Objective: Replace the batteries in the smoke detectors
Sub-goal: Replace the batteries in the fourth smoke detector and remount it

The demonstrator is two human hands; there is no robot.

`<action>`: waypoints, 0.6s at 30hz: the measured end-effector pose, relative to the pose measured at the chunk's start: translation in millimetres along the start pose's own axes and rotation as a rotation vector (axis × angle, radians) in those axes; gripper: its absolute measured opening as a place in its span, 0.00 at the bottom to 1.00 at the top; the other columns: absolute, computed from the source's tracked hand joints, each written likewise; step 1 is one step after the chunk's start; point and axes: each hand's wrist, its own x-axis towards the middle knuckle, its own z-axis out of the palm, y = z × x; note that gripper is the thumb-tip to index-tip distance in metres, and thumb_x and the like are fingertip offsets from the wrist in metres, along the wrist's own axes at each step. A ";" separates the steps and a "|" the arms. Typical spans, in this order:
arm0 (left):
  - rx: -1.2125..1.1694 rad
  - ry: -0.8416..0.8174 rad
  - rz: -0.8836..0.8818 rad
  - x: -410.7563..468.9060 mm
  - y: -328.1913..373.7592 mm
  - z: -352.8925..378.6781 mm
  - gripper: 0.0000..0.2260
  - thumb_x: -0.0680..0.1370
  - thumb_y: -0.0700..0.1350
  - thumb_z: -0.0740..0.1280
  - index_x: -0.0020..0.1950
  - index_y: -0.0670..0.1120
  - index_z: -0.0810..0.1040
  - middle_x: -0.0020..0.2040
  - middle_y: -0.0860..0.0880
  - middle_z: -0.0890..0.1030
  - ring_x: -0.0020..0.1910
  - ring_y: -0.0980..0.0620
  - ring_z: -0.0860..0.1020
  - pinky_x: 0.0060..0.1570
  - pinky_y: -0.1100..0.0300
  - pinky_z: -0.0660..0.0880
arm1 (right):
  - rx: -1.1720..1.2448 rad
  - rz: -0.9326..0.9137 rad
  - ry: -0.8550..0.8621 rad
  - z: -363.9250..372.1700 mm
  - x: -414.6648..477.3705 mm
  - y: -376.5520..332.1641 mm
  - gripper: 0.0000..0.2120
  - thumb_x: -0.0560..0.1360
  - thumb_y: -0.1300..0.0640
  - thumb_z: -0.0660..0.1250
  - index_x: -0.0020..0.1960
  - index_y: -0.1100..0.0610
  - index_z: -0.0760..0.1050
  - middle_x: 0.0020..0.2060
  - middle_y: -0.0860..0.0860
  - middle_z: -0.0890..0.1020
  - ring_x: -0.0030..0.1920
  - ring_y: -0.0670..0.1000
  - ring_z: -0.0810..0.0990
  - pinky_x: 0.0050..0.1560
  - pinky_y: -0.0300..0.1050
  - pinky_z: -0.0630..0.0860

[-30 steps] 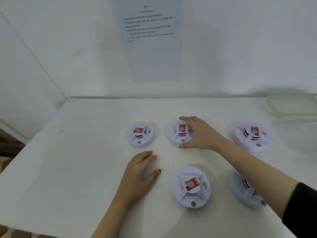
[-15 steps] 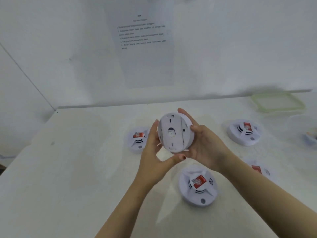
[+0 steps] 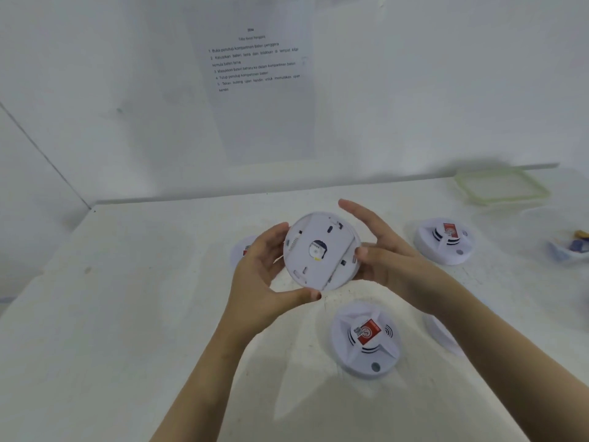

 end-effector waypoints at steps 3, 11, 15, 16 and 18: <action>-0.098 -0.035 -0.019 1.3 -3.7 -3.4 0.39 0.55 0.43 0.80 0.65 0.47 0.73 0.62 0.51 0.79 0.64 0.51 0.76 0.55 0.53 0.78 | -0.099 -0.002 -0.025 -5.0 -2.6 -5.8 0.35 0.67 0.51 0.67 0.71 0.36 0.58 0.52 0.55 0.83 0.53 0.55 0.81 0.54 0.46 0.77; -0.106 -0.065 -0.066 -4.5 -12.0 3.4 0.35 0.64 0.44 0.77 0.70 0.48 0.70 0.66 0.53 0.77 0.66 0.53 0.74 0.57 0.59 0.76 | 0.012 0.059 -0.023 -5.9 -0.4 9.6 0.41 0.62 0.59 0.72 0.68 0.33 0.62 0.61 0.53 0.77 0.57 0.61 0.79 0.53 0.50 0.78; 0.084 -0.057 -0.053 -2.8 -15.4 19.1 0.48 0.61 0.42 0.82 0.72 0.61 0.59 0.69 0.64 0.69 0.67 0.67 0.68 0.58 0.73 0.70 | 0.024 0.066 -0.024 -4.0 6.0 20.7 0.41 0.65 0.67 0.71 0.68 0.34 0.64 0.64 0.55 0.73 0.59 0.62 0.77 0.52 0.51 0.78; 0.090 -0.037 -0.055 -0.7 -17.2 21.4 0.49 0.60 0.41 0.82 0.71 0.64 0.58 0.67 0.66 0.68 0.66 0.70 0.68 0.56 0.75 0.70 | 0.002 0.060 -0.035 -4.0 7.3 22.7 0.41 0.65 0.68 0.70 0.68 0.35 0.64 0.65 0.54 0.73 0.60 0.60 0.77 0.53 0.52 0.78; 0.105 -0.033 -0.070 3.5 -25.1 22.8 0.49 0.59 0.40 0.83 0.71 0.63 0.60 0.65 0.66 0.70 0.64 0.70 0.69 0.57 0.73 0.71 | -0.065 0.051 -0.049 -6.1 9.2 25.1 0.40 0.66 0.68 0.70 0.69 0.37 0.64 0.64 0.53 0.73 0.60 0.57 0.76 0.55 0.52 0.78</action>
